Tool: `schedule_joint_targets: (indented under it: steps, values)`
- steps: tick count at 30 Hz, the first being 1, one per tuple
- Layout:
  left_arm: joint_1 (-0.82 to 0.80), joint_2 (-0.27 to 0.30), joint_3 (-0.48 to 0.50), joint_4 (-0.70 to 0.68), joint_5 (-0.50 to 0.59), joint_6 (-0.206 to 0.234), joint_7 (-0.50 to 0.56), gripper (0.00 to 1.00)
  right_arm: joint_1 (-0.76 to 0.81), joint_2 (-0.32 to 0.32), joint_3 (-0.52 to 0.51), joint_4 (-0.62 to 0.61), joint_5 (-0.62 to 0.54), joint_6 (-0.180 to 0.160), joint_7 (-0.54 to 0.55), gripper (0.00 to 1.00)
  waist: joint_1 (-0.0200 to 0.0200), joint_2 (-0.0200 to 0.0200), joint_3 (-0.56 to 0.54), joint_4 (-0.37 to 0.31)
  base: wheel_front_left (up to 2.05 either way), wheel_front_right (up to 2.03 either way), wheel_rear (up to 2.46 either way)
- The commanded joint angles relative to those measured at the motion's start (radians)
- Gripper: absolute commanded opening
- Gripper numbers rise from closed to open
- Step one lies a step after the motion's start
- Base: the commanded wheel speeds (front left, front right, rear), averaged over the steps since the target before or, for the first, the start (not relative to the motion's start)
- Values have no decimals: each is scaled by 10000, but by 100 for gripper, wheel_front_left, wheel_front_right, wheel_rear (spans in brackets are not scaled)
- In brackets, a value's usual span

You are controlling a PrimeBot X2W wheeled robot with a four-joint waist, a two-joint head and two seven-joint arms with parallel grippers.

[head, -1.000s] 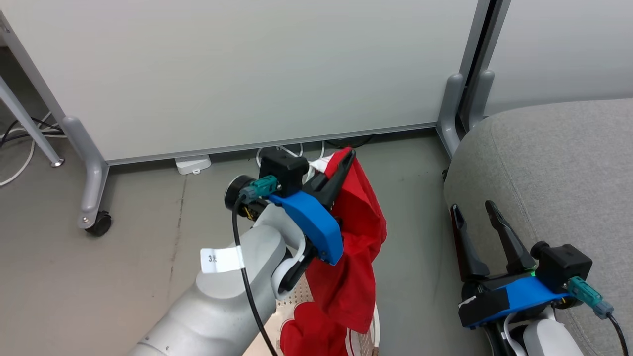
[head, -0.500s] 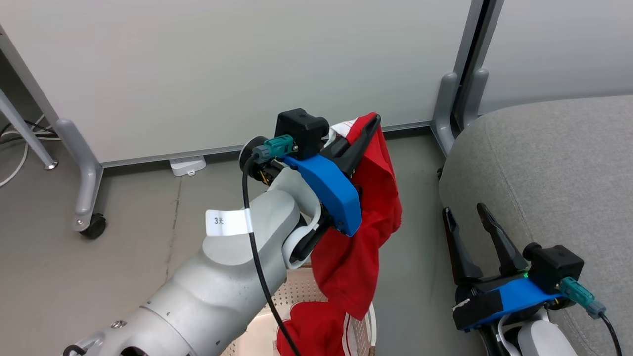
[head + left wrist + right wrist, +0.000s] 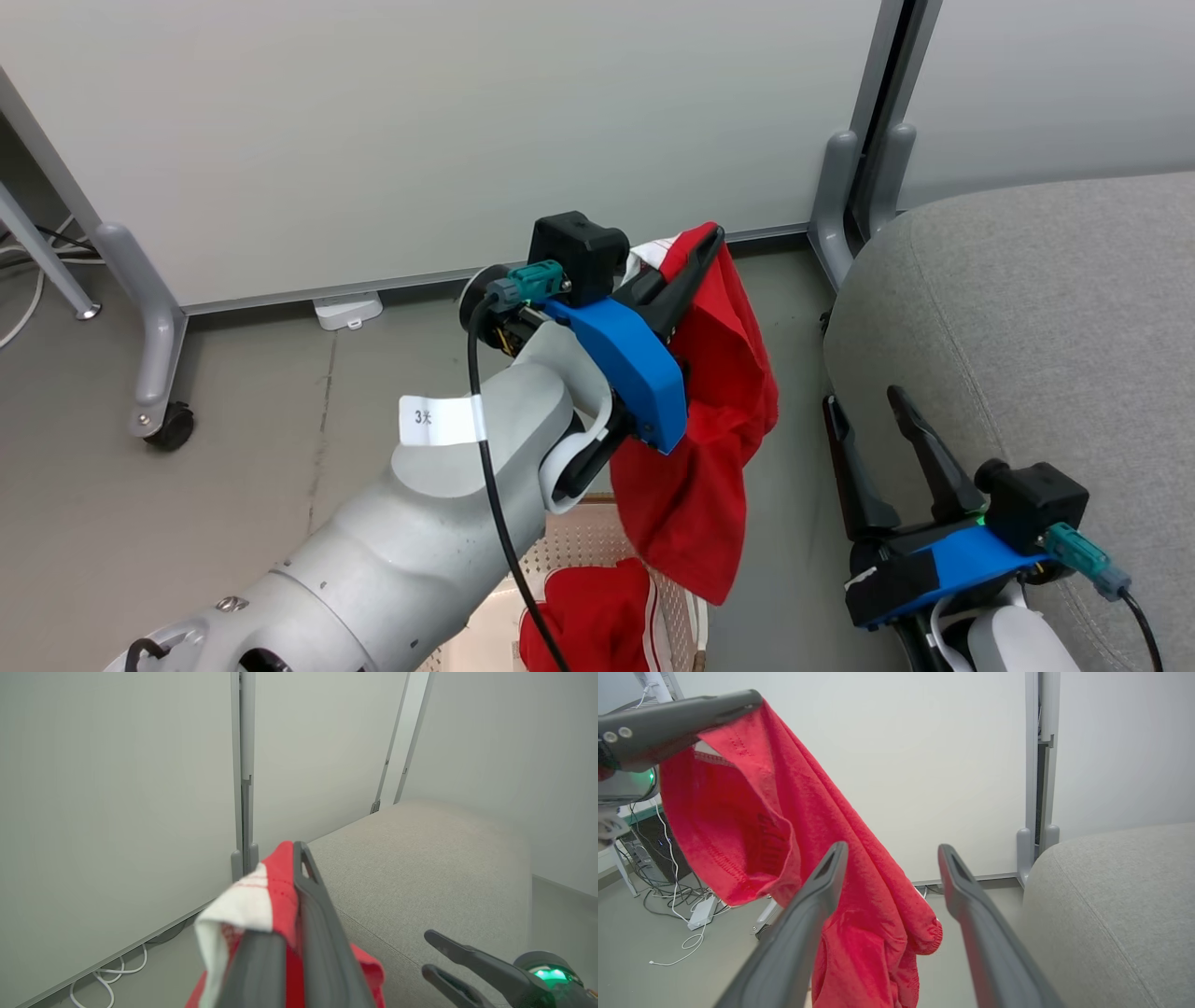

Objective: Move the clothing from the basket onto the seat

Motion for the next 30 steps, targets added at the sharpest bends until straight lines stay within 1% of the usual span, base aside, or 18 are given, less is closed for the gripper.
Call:
schedule_joint_targets:
  steps: [1, 7, 10, 17, 23, 30]
  values:
    - [-102, 5, -76, 21, -81, 23, -89, 0, -84, -28, 54, 20, 2, 3, 27, 100, -1, 0, -18, -1, 0, 0, 0]
    - [-111, 4, -371, 30, -326, 67, -174, 0, -205, -30, 521, -16, 124, 3, 190, 100, -1, 0, -70, -15, 0, 0, 0]
    - [-120, 7, -536, 47, -463, 89, -198, 0, -382, -30, 919, -26, 272, 3, 374, 100, -1, 0, -95, -8, 0, 0, 0]
    - [-188, 5, -758, 35, -690, 129, -271, 0, -757, -30, 1499, 293, 362, 4, 789, 100, -1, 0, -77, 17, 0, 0, 0]
    - [-302, 4, -904, -65, -799, 156, -301, 0, -1509, -30, 1942, 1185, 407, 4, 1088, 100, -1, 0, 6, 33, 0, 0, 0]
    - [-428, 7, -1010, -154, -875, 170, -327, 0, -2520, -30, 2310, 2447, 476, 4, 951, 100, -1, 0, 137, 105, 0, 0, 0]
